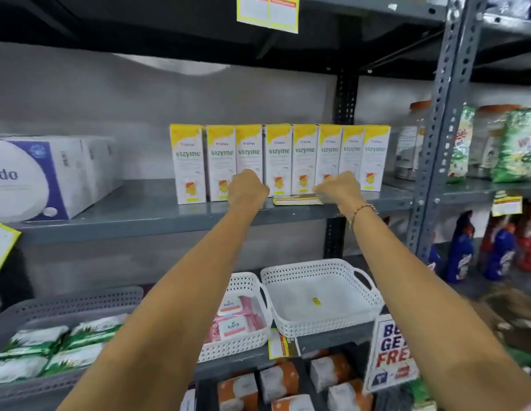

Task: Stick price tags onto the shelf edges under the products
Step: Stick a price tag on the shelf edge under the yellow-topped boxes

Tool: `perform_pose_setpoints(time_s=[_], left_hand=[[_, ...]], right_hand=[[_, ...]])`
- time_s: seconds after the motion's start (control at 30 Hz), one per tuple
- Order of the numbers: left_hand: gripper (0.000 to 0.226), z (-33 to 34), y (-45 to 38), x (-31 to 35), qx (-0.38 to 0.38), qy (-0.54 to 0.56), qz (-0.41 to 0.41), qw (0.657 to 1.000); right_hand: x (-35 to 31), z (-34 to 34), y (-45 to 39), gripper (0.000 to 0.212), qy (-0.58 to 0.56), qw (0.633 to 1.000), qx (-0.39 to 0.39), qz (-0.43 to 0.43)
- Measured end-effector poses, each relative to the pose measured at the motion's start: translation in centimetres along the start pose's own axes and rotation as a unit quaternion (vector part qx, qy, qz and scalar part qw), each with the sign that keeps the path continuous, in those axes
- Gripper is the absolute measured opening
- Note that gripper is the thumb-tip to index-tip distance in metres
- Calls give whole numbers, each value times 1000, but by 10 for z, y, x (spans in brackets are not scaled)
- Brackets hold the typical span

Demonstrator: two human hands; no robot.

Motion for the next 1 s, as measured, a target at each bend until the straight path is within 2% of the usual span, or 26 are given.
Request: perform_pose_setpoints(time_s=[0.1,0.2,0.23,0.3,0.43,0.67,0.87,1.0], left_hand=[[24,11,-1,0,-11,-19,-10,1000],[15,22,-2,0,-19,-43,-5,999],[14,25,-3,0,-14,-43,-2,999],[15,29,-6,1,-2,-39,0,999],[14,31,-9,4,-5,-16,-19,1000],[23,32,-11,6,-22,41,-78,996],[23,29,-12,9,-43,75,-112,990],[34,27,-11,12,-42,106,-122,986]], right_hand=[[8,-6,-5,50,21,999,-9,35],[11,-5,-12,28,63,997,-29,30],[10,-4,-14,27,79,996,-30,25],[7,-1,-17,35,99,994,-33,9],[6,9,-28,37,103,993,-54,-7],[9,11,-36,34,46,997,-65,7],[5,2,-33,12,-31,992,-115,35],[3,-6,-28,15,-60,988,-136,45]])
Point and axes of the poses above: each hand's wrist, its own y-axis away from the middle knuckle, its own z-axis out of the palm, x = y × z, the point moved 1 cm from there along -y, towards the middle knuckle
